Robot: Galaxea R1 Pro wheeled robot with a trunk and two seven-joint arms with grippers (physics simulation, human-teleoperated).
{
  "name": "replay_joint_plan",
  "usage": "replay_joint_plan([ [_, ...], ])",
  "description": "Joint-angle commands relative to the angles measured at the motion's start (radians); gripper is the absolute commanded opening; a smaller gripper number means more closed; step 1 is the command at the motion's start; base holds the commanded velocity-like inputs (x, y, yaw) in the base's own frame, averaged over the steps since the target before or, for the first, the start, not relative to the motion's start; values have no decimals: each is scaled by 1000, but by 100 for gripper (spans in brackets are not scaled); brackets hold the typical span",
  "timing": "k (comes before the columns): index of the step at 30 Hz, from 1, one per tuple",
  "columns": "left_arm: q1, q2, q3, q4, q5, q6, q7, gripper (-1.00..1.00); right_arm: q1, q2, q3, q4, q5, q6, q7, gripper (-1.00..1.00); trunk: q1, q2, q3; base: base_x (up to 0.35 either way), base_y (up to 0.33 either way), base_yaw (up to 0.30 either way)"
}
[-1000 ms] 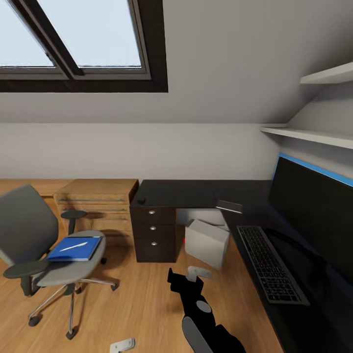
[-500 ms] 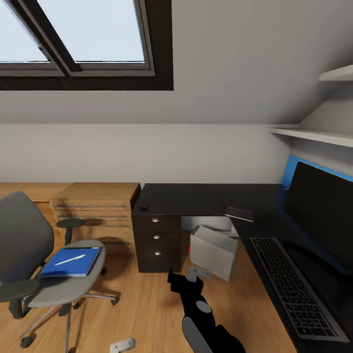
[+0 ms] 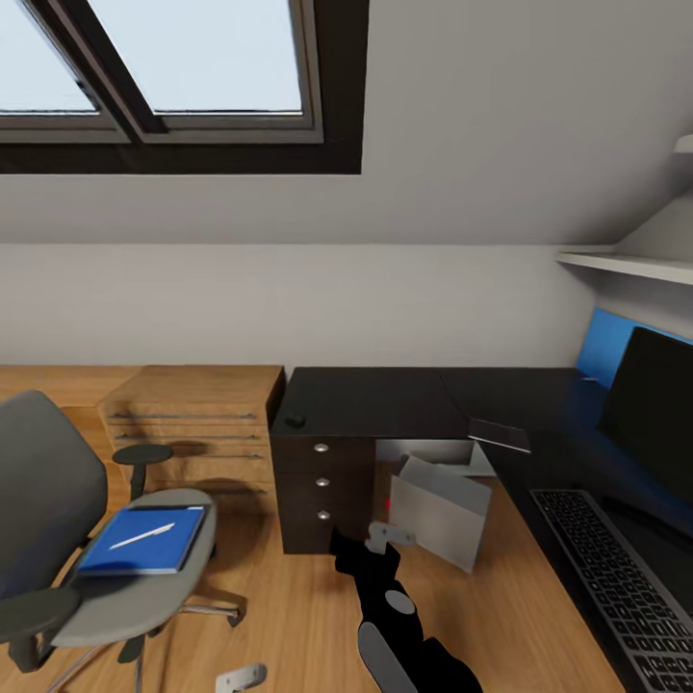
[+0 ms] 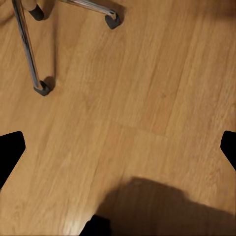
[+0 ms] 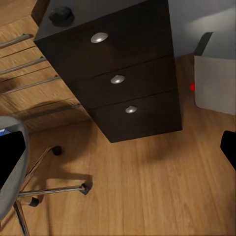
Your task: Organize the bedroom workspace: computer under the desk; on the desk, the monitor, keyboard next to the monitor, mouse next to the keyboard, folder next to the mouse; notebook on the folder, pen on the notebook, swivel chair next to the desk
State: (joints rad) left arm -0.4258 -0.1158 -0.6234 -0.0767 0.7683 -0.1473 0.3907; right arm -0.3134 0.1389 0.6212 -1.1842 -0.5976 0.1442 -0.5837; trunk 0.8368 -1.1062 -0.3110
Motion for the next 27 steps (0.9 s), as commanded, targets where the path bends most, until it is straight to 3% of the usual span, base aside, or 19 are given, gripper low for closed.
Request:
replay_joint_plan([
  [1, -1, 0, -9, 0, 9, -3, 4, 100, -1, 0, 2, -2, -3, 5, -7, 100, 0, -1, -1, 160, 67, 0],
  [24, -1, -3, -11, -1, 8, -5, 4, 100, -1, -1, 0, -3, -2, 3, -7, 100, 0, -1, -1, 84, 10, 0],
  [27, -1, -3, -11, -1, 8, -5, 4, 100, -1, -1, 0, -3, -1, 3, -7, 100, -11, 20, 8, 5, 0, 0],
])
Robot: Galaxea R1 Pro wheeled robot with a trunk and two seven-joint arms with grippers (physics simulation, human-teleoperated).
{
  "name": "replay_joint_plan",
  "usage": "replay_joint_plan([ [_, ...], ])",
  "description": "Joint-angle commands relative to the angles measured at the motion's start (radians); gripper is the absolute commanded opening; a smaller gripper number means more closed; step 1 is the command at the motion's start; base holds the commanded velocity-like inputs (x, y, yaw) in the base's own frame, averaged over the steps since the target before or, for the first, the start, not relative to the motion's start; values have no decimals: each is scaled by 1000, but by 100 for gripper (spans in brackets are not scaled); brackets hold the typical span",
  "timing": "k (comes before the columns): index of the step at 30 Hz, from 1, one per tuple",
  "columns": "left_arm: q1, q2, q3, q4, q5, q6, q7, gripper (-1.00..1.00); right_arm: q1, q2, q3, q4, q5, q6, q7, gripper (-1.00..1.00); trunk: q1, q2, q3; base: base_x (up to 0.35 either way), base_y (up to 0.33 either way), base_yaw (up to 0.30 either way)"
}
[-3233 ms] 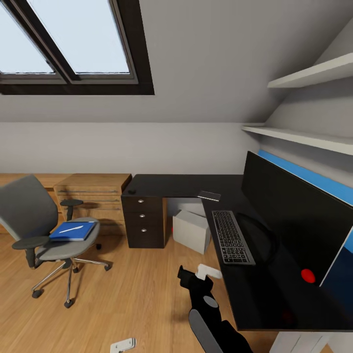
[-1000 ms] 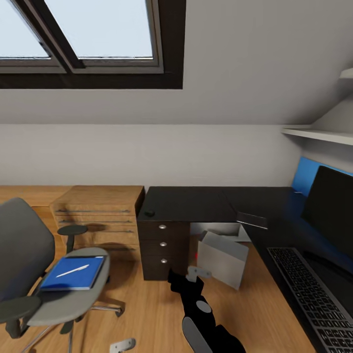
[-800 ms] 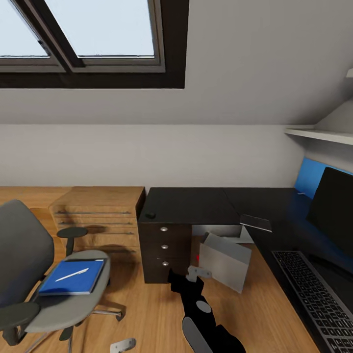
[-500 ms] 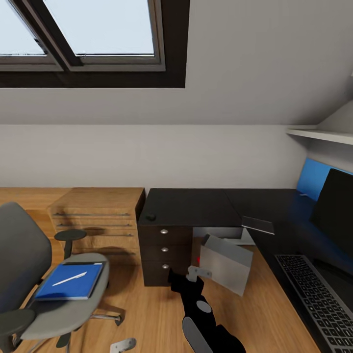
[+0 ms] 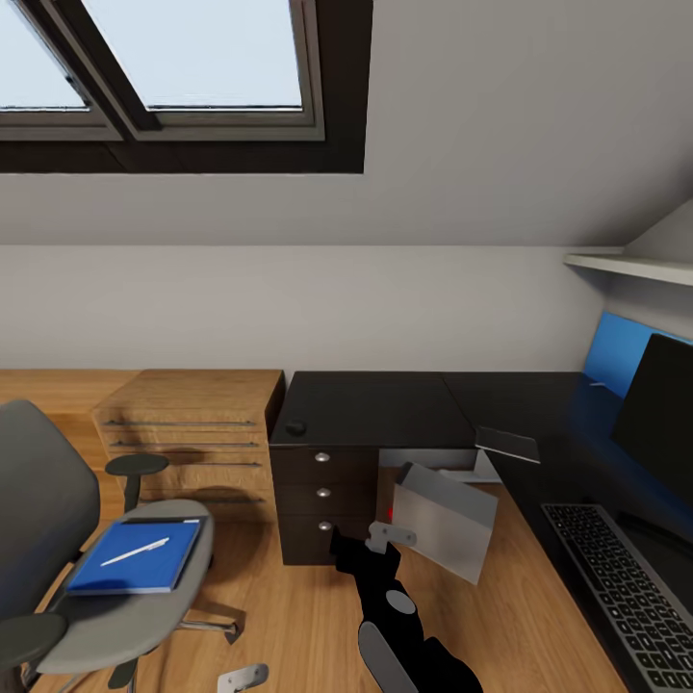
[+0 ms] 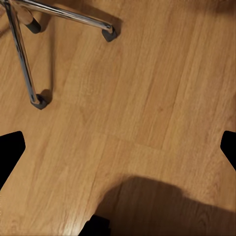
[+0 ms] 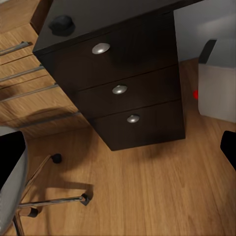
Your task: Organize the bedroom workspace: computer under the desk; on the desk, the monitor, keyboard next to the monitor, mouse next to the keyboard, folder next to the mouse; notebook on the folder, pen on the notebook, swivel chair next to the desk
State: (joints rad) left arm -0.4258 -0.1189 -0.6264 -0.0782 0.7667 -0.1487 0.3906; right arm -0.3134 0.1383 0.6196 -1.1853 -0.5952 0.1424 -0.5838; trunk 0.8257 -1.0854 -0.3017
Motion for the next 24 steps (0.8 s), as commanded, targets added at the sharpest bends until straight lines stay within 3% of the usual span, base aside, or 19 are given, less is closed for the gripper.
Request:
replay_joint_plan([
  [1, -1, 0, -9, 0, 9, -3, 4, 100, -1, 0, 2, -1, -3, 4, -7, 100, -4, 6, 2, 2, 0, 0],
  [24, -1, -1, -9, 0, 9, -2, 4, 100, -1, -2, 2, -3, -6, -36, -7, 100, -92, 167, 74, 0, 0, 0],
])
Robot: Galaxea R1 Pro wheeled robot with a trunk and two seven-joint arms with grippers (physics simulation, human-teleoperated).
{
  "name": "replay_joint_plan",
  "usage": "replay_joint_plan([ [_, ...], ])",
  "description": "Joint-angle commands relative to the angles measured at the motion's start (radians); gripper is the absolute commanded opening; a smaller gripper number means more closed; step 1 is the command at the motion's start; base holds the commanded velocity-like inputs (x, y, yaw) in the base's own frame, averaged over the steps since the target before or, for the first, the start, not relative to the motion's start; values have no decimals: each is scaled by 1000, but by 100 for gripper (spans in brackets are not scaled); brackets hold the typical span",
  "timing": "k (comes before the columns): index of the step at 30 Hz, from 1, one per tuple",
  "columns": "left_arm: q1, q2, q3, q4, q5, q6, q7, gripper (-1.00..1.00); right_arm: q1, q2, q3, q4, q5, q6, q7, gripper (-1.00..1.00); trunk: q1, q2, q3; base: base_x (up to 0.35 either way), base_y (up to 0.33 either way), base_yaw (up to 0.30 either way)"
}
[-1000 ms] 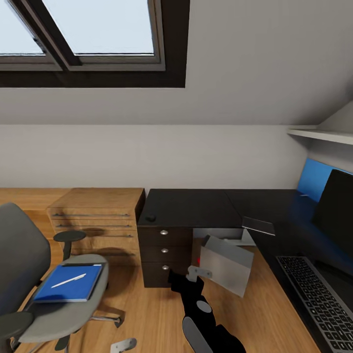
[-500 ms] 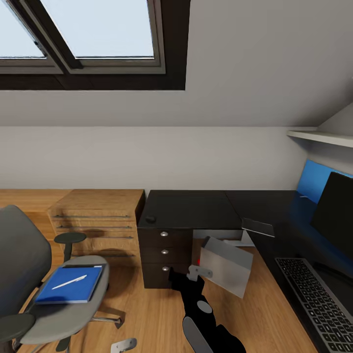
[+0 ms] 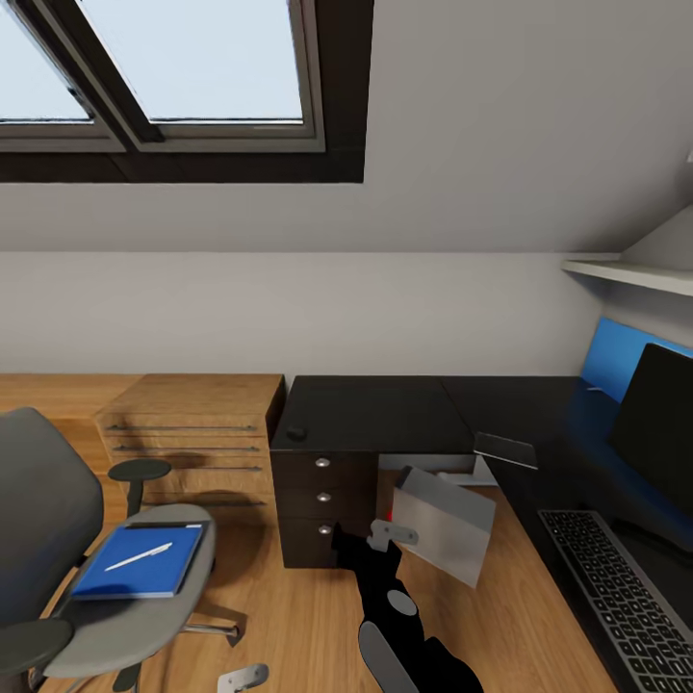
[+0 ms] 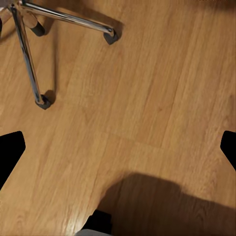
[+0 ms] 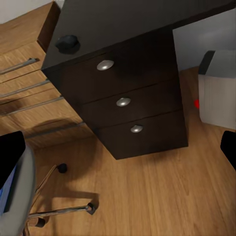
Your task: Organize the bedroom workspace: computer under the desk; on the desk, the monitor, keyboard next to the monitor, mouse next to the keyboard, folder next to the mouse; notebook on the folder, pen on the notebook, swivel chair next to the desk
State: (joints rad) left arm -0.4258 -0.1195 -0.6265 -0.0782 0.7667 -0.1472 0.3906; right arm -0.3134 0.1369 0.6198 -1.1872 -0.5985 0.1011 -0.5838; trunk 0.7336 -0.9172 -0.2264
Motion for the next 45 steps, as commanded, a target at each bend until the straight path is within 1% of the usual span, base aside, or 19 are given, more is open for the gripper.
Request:
replay_joint_plan([
  [1, -1, 0, -9, 0, 9, -4, 4, 100, -1, 0, 2, -2, -3, 5, -7, 100, -4, 6, 2, 0, 0, 0],
  [10, -1, 0, -9, 0, 9, -15, 4, 100, -1, 0, 2, 0, -1, 5, -7, 100, -38, 69, 30, 0, 0, 0],
  [11, -1, 0, -9, 0, 9, -20, 4, 100, -1, 1, 2, 0, -1, 5, -7, 100, -42, 76, 33, 0, 0, 0],
  [12, -1, 0, -9, 1, 9, -46, 4, 100, -1, 1, 2, 0, -3, 6, -7, 100, -46, 83, 36, 0, 0, 0],
  [18, -1, -1, -10, 0, 7, -75, 4, 100, -1, 1, 2, 0, -3, 6, -7, 100, -69, 125, 55, 0, 0, 0],
  [19, 0, -1, -10, 0, 6, -88, 3, 100, -1, 1, 2, 0, -3, 5, -7, 100, -73, 132, 58, 0, 0, 0],
  [21, 1, -8, -10, 0, 5, -166, 0, 100, -1, 0, 2, 0, -1, 5, -7, 100, -80, 146, 64, 0, 0, 0],
  [23, 1, -12, -10, 0, 5, -203, 0, 100, -1, 0, 1, 0, -1, 5, -7, 100, -88, 160, 71, 0, 0, 0],
  [25, 1, -20, -12, -2, 2, -262, -1, 100, -1, 0, 0, 0, 0, 5, -7, 100, -96, 174, 77, 0, 0, 0],
  [29, 1, -22, -17, -7, -1, -278, -1, 100, -1, -1, -3, 0, 1, 5, -7, 100, -111, 202, 90, 0, 0, 0],
  [31, 1, -22, -18, -48, -1, -280, 0, 100, -1, -5, -7, -1, 2, 5, -8, 100, -119, 216, 96, 0, 0, 0],
  [36, 1, -22, -18, -89, 0, -278, 0, 100, -1, -6, -9, -2, 2, 5, -8, 100, -138, 251, 111, 0, 0, 0],
  [45, 1, -19, -16, -95, 2, -277, 1, 100, -1, -7, -9, -3, 1, 5, -8, 100, -172, 314, 140, 0, 0, 0],
])
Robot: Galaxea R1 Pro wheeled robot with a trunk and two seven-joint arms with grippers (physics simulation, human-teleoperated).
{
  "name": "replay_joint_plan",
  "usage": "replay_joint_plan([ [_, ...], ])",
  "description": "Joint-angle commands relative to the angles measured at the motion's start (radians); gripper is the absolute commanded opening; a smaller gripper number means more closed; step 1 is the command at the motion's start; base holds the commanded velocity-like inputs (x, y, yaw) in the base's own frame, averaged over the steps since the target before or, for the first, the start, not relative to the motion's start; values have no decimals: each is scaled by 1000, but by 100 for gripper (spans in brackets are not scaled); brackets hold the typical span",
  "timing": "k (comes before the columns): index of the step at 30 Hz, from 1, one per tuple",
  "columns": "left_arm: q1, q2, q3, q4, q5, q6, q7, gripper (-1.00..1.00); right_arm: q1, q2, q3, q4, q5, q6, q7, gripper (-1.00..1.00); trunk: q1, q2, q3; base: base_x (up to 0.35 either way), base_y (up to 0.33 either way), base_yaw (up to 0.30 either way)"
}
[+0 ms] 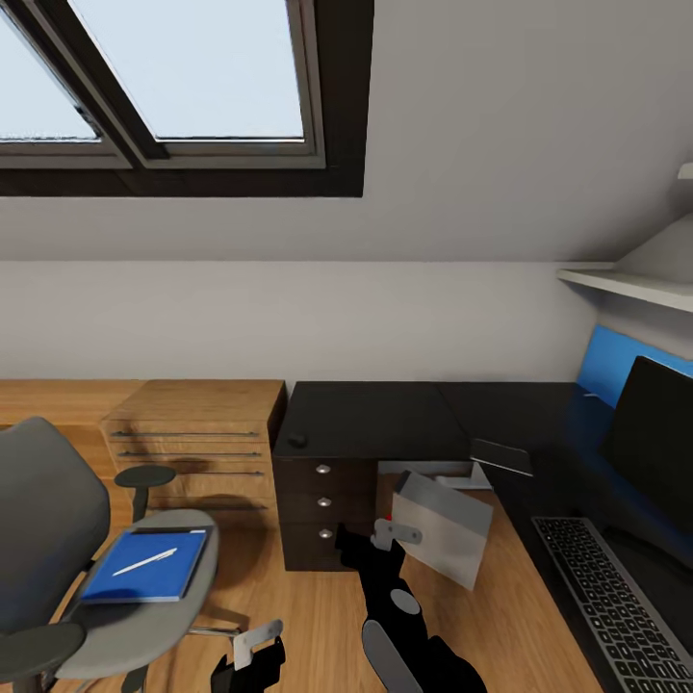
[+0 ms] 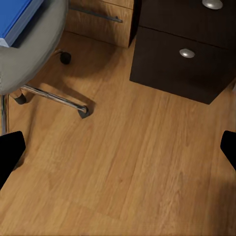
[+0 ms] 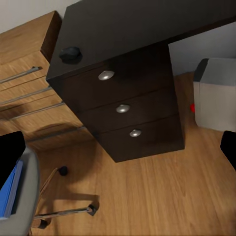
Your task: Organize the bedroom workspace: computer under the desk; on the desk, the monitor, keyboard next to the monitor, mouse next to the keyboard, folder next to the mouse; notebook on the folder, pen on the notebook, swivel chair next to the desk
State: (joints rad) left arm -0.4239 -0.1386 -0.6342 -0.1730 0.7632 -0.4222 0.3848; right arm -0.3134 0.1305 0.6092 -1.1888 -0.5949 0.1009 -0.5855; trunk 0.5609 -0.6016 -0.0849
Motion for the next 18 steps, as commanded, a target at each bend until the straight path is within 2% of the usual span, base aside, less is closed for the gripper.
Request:
replay_joint_plan([
  [1, -1, 0, -8, 0, 5, -3, 6, 100, -1, -1, 2, -3, -3, 5, -6, 100, -4, 6, 1, 0, 0, 0],
  [15, 3, 1, -11, -6, 4, 0, 6, 100, -1, -10, 1, -15, -2, 5, -5, 100, -57, 104, 45, 0, 0, 0],
  [17, 4, 1, -11, -8, 4, 21, 6, 100, -1, -14, -1, -15, -2, 4, -5, 100, -65, 118, 51, 0, 0, 0],
  [18, 4, 1, -11, -12, 3, 52, 6, 100, -1, -15, -1, -15, -2, 1, -5, 100, -69, 125, 55, 0, 0, 0],
])
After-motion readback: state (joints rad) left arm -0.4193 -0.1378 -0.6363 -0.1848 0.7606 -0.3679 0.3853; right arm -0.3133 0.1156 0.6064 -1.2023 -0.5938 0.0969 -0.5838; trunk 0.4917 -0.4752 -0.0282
